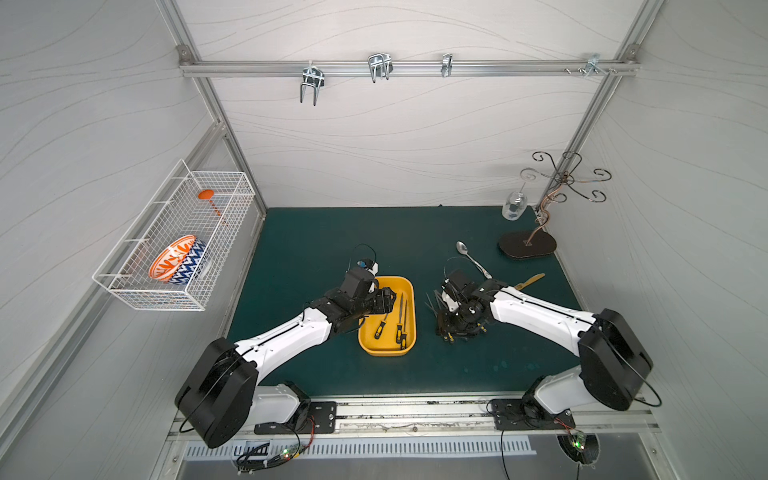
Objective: Put the file tool into the storage box
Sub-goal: Adjust the file tool at the center of the board, then pick up the file tool from the center of the board.
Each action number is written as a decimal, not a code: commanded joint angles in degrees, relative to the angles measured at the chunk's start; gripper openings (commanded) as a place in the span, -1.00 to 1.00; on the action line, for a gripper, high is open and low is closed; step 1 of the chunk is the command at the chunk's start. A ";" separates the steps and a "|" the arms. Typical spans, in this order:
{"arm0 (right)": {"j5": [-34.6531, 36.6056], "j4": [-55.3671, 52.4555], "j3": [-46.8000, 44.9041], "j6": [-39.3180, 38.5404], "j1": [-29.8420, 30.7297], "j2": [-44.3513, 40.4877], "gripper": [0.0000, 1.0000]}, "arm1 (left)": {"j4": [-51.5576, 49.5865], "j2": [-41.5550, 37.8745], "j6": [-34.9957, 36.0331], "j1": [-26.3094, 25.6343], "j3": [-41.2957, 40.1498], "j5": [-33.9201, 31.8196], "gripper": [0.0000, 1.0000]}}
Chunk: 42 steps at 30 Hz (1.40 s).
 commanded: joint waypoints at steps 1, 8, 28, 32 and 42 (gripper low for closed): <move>-1.13 1.26 0.73 0.10 0.36 3.38 0.09 | 2.17 -0.44 0.39 0.25 0.31 0.20 0.38; -0.67 2.24 2.31 -0.83 0.09 7.53 0.06 | 2.23 -0.08 0.31 0.25 0.38 0.50 0.38; 2.22 3.03 2.84 -2.94 -0.03 13.62 -0.16 | 2.01 0.24 0.22 0.36 0.55 0.64 0.38; 2.97 2.97 3.43 -3.28 -0.04 13.93 -0.31 | 2.05 0.07 0.21 0.30 0.45 0.68 0.38; 4.27 1.94 6.16 -4.72 -0.04 15.36 -1.00 | 1.01 -0.56 0.41 0.38 0.98 0.65 0.38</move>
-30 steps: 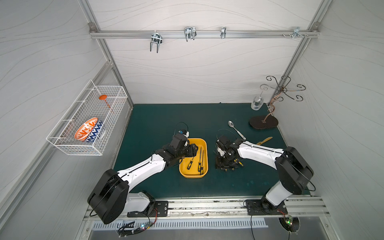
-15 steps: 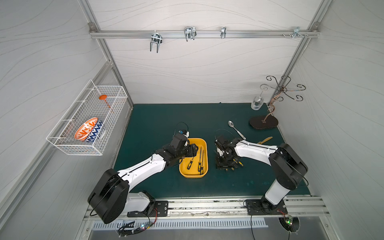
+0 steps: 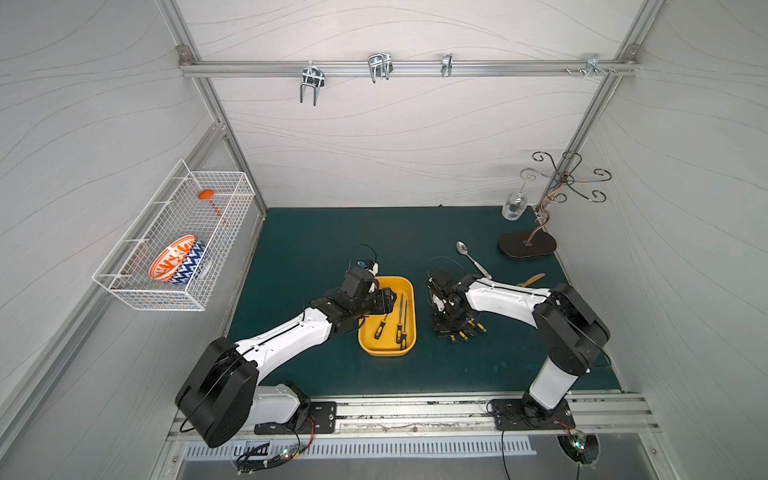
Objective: Put the file tool into the storage box
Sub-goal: Pick up the file tool from the center of the board.
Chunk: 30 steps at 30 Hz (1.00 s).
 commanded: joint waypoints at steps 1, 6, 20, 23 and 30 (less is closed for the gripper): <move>1.67 2.08 0.42 -1.18 -0.11 1.88 -1.00 | 0.93 -0.95 0.37 0.49 1.13 0.34 0.38; -3.25 6.45 -0.83 -0.09 -1.67 -1.48 -1.00 | 1.08 -3.04 -0.78 1.70 2.11 2.94 0.39; -21.38 23.93 -6.50 2.85 -4.76 -20.10 -1.00 | 6.28 -5.83 -4.71 2.28 5.10 14.27 0.45; -24.11 23.72 -4.95 1.94 -3.40 -20.15 -1.00 | 8.19 -4.84 -5.86 2.29 5.56 16.64 0.47; -25.24 23.77 -1.05 0.42 3.08 -16.26 -1.00 | 14.66 -4.00 -9.65 2.28 3.25 19.67 0.48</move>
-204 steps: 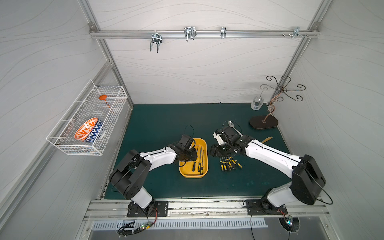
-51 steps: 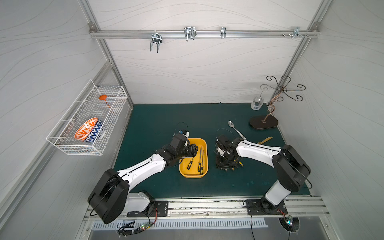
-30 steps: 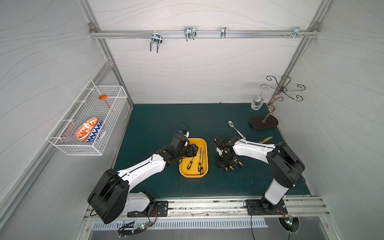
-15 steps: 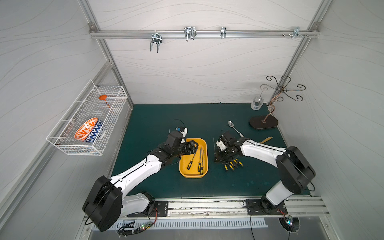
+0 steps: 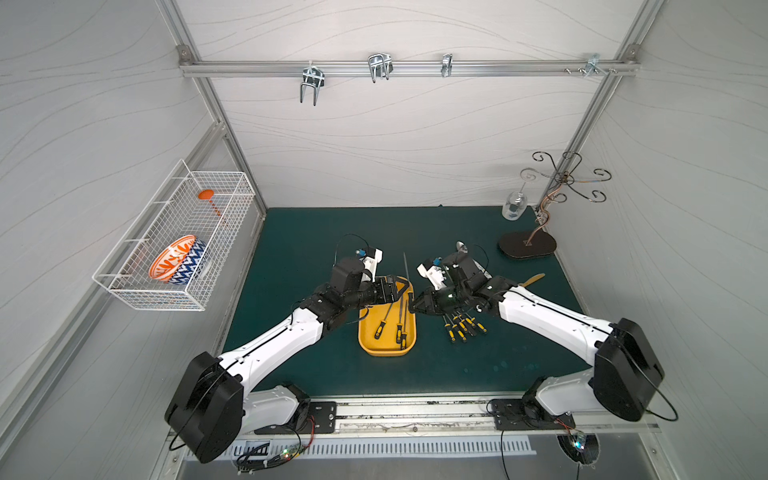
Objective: Put the file tool into the storage box
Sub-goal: Pick up the file tool from the center of the board, then place the file tool in the storage box.
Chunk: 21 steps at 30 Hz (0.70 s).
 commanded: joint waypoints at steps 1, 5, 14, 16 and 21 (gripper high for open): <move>-2.29 1.33 2.00 -1.05 2.52 1.87 -1.00 | 6.09 0.47 -2.00 0.21 0.79 2.37 0.48; -2.84 2.69 1.91 -0.37 2.84 1.45 -1.00 | 3.42 0.77 -0.32 0.28 0.56 0.70 0.33; -1.48 2.30 1.74 -0.82 2.77 0.91 -1.00 | 1.17 1.11 1.55 0.26 -2.02 -1.36 -1.00; -1.22 2.25 1.82 -0.90 2.84 0.94 -1.00 | 0.57 1.43 2.28 0.19 -2.25 -1.82 -1.00; -1.05 2.25 2.09 -1.25 2.67 1.18 -1.00 | 0.39 2.48 2.65 0.24 -2.83 -1.98 -1.00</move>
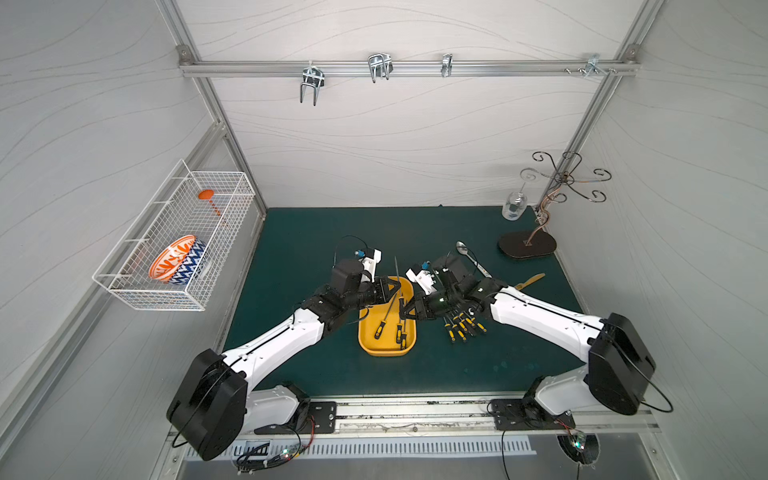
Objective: Put the file tool into the storage box
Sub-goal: Place the file tool in the storage box.
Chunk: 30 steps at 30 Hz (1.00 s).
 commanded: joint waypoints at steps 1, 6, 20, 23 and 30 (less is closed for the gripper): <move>-0.76 1.71 1.19 -1.20 0.18 -0.26 -1.00 | -1.56 1.67 2.70 -0.03 -1.13 -0.95 -1.00; -1.12 1.84 1.10 -1.19 0.15 -0.11 -0.98 | -1.57 1.98 2.97 -0.11 -1.26 -0.82 -1.00; 2.63 0.40 -0.16 1.86 -2.22 1.42 -0.38 | -6.35 9.01 4.99 -0.28 -0.95 -1.55 -1.00; 3.85 -0.90 -0.39 2.09 -3.32 1.31 -0.38 | -9.96 12.69 6.39 -1.24 1.83 -2.48 -1.00; 9.60 -6.01 -0.85 1.95 -5.85 0.41 -0.35 | -14.70 16.59 8.28 -3.36 5.50 -5.04 -0.45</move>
